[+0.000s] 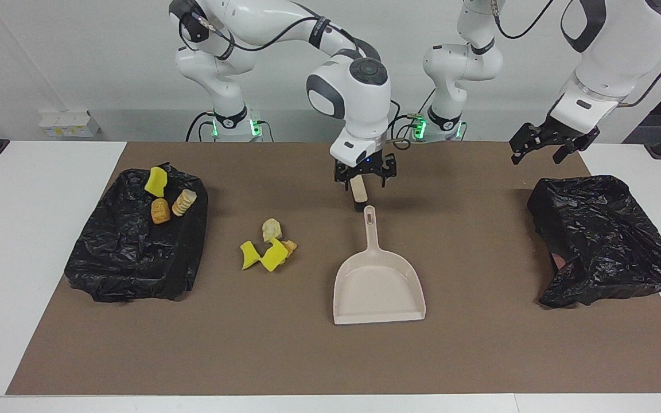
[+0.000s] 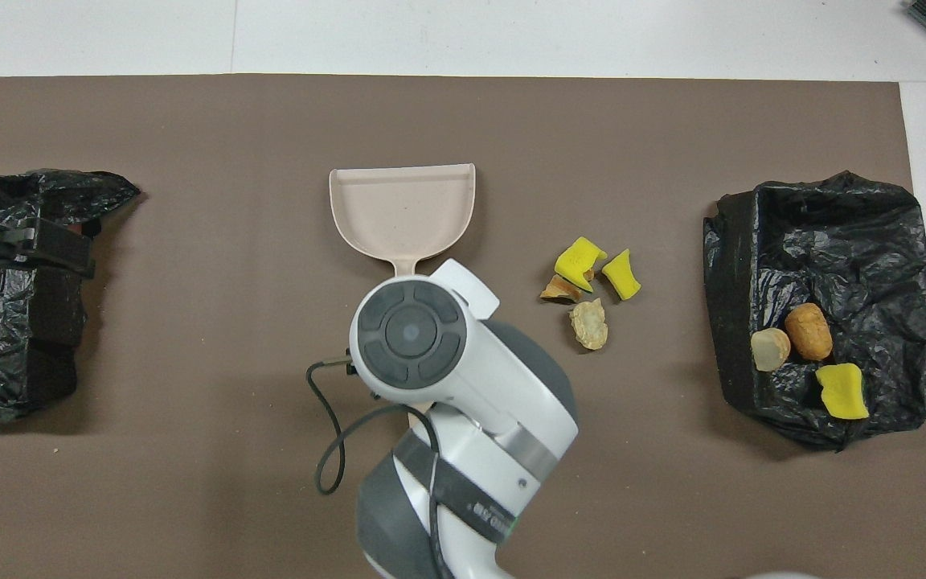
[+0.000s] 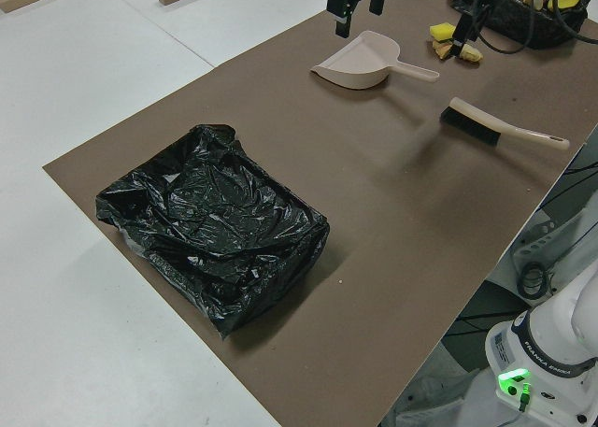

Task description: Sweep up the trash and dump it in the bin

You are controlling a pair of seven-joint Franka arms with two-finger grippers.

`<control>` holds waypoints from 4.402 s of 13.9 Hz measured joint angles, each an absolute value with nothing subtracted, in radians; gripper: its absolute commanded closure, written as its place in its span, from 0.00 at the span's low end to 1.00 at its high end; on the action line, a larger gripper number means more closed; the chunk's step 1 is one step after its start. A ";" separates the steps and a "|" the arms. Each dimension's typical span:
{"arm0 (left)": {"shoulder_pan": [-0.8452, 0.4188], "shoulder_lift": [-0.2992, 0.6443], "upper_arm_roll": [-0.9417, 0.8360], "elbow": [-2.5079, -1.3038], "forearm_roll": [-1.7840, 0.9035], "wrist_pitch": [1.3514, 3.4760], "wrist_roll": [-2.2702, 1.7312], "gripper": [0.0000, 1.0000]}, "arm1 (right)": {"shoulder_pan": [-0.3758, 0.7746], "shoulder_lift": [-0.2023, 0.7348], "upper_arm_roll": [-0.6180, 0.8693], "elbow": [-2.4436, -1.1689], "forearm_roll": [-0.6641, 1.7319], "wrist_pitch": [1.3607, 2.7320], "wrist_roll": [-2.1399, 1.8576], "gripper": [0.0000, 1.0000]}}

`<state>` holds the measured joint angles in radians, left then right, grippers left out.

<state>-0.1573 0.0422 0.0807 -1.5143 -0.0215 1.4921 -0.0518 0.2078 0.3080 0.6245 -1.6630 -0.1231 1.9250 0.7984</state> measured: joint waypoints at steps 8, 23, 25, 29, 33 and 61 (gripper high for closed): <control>-0.157 0.042 0.081 -1.514 -0.021 1.492 -0.052 0.00 | 0.218 0.034 0.683 -2.170 0.116 2.090 0.660 0.00; -0.406 0.060 0.036 -1.692 -0.022 1.772 -0.307 0.00 | 0.261 0.051 0.689 -2.281 0.118 2.258 0.658 1.00; -0.448 0.089 0.036 -1.730 -0.022 1.862 -0.376 0.00 | 0.259 0.051 0.688 -2.276 0.118 2.244 0.657 1.00; -0.541 0.238 0.036 -1.767 -0.022 2.073 -0.517 0.00 | 0.221 0.003 0.679 -2.221 0.118 2.057 0.601 1.00; -0.598 0.353 0.036 -1.766 -0.022 2.190 -0.601 0.00 | 0.157 -0.135 0.637 -2.212 0.118 1.877 0.548 1.00; -0.468 0.389 0.071 -1.522 0.050 1.748 0.431 1.00 | 0.079 0.264 0.340 -1.951 -0.097 1.972 0.479 1.00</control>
<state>-0.4679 0.3894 0.0706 -1.5223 0.0503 1.7476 0.4313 0.0786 0.2643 0.3402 -1.9508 -0.0972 1.9720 0.4794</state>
